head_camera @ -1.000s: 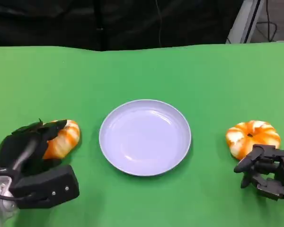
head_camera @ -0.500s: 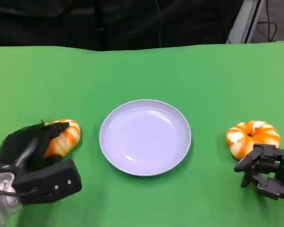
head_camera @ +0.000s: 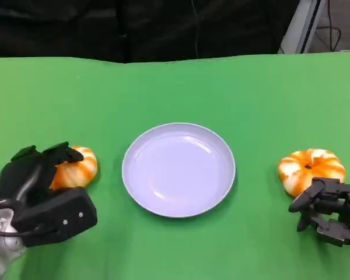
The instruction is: Grasp the bread from the table and place it into the plate.
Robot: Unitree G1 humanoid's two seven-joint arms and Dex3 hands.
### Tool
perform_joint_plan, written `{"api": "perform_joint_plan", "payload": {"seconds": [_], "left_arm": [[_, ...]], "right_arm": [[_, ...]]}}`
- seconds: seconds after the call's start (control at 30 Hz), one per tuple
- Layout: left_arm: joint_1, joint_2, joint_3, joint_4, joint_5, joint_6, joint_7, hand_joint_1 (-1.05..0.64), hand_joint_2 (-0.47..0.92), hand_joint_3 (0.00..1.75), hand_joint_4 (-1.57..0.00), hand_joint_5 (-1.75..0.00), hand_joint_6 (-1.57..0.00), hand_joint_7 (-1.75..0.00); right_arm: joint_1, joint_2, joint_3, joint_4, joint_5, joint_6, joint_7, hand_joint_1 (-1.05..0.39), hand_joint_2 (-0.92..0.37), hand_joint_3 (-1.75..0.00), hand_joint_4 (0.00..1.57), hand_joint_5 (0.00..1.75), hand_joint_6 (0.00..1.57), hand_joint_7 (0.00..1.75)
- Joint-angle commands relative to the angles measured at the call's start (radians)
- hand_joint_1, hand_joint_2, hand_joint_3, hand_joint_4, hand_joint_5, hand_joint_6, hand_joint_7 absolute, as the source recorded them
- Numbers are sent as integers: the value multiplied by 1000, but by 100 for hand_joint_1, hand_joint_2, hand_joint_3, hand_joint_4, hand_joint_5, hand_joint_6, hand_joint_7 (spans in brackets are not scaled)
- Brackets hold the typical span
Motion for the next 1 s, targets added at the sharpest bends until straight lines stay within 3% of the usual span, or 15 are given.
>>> {"api": "perform_joint_plan", "payload": {"seconds": [0.03,0.6,1.0], "left_arm": [[10,3,-5,8,0,-7,-10,-9,92,32,-35,-165,-51,-127],[21,1,-4,-11,9,-26,73,-9,92,41,-29,-175,-40,-143],[58,34,-5,-146,26,-41,90,-7,92,39,-27,-174,-36,-144]], "right_arm": [[8,-10,-4,-5,0,-6,-9,9,-81,-67,88,138,93,97],[6,-9,-2,-2,1,-1,-10,9,-80,-69,89,138,94,97],[4,-10,-3,0,3,0,-4,9,-80,-69,88,139,94,96]]}}
